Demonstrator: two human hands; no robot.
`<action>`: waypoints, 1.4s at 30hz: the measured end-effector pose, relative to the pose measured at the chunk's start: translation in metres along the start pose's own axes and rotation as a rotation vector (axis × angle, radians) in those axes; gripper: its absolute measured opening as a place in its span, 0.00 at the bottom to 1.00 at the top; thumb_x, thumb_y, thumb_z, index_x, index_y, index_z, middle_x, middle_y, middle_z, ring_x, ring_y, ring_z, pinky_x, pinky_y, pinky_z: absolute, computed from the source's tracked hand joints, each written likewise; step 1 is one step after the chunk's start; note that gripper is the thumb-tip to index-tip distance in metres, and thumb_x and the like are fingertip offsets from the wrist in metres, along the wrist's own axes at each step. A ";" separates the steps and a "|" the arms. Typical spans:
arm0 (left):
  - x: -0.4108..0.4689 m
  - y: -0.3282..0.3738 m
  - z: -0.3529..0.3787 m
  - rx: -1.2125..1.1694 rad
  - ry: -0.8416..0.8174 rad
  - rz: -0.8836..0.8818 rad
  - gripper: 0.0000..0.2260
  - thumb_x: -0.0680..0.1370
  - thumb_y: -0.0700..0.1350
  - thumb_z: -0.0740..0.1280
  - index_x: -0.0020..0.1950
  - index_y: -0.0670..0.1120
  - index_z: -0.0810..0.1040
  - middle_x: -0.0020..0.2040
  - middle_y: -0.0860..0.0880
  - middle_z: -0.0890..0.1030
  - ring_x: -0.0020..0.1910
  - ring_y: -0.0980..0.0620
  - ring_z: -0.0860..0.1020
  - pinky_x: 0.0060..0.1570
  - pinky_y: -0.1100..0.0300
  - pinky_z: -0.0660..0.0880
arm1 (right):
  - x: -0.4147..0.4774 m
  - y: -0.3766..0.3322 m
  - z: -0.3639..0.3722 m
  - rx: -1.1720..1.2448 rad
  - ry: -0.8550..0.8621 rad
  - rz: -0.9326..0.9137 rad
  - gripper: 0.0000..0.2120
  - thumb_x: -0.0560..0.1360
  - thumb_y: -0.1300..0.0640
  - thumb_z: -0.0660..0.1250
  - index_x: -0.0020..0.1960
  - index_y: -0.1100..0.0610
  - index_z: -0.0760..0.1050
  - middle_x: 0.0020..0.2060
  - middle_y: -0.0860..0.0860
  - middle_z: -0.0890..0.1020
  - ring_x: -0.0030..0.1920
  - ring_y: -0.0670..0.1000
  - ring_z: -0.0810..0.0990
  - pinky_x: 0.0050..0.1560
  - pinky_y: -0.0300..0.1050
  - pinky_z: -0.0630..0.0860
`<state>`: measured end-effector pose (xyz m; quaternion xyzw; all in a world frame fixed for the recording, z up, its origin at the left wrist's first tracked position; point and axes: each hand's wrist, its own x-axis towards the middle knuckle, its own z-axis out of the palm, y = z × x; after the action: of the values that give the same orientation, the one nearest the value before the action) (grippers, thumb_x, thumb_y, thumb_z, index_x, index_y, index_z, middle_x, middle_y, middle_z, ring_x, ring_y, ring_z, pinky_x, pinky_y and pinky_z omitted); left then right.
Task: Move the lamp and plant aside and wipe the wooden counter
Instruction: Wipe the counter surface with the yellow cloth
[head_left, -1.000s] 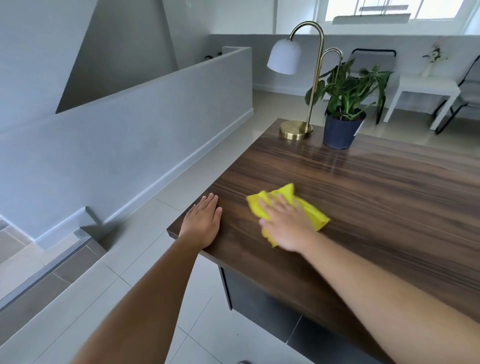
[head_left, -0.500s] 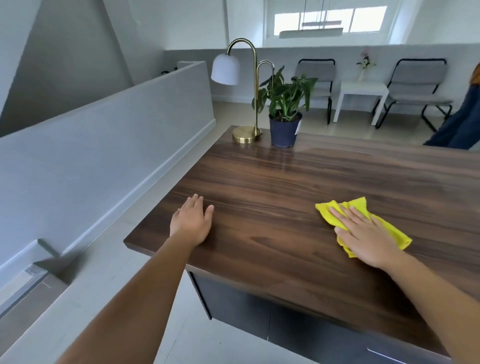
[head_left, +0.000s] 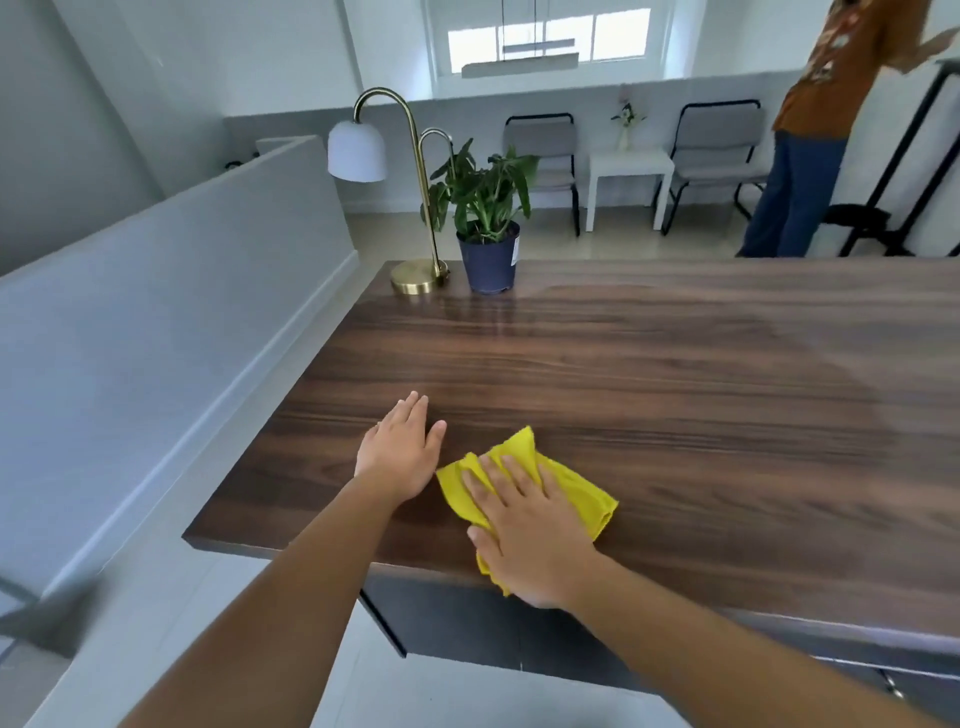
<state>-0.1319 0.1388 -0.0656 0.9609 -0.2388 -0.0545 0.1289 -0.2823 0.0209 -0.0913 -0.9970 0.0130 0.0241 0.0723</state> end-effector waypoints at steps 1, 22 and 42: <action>0.004 0.004 0.001 0.004 -0.012 0.018 0.25 0.83 0.54 0.49 0.78 0.46 0.54 0.79 0.50 0.53 0.78 0.52 0.51 0.75 0.52 0.53 | -0.008 -0.004 0.002 -0.018 0.023 -0.073 0.32 0.75 0.40 0.38 0.77 0.48 0.51 0.78 0.49 0.54 0.78 0.54 0.51 0.74 0.58 0.48; 0.014 0.015 0.025 0.105 -0.022 0.126 0.27 0.82 0.58 0.47 0.78 0.46 0.53 0.79 0.50 0.54 0.78 0.50 0.53 0.75 0.52 0.52 | -0.006 0.090 -0.018 -0.014 -0.056 0.530 0.29 0.80 0.41 0.42 0.77 0.47 0.39 0.78 0.48 0.43 0.78 0.54 0.42 0.75 0.57 0.45; -0.023 -0.122 -0.020 0.095 -0.007 -0.142 0.27 0.81 0.59 0.47 0.78 0.50 0.51 0.80 0.52 0.51 0.79 0.53 0.48 0.75 0.51 0.48 | 0.106 0.022 -0.018 0.058 -0.071 0.259 0.27 0.79 0.38 0.44 0.76 0.39 0.43 0.78 0.44 0.44 0.78 0.51 0.41 0.75 0.59 0.40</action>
<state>-0.0945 0.2576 -0.0788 0.9803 -0.1730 -0.0553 0.0781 -0.1764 -0.0061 -0.0819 -0.9829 0.1399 0.0683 0.0980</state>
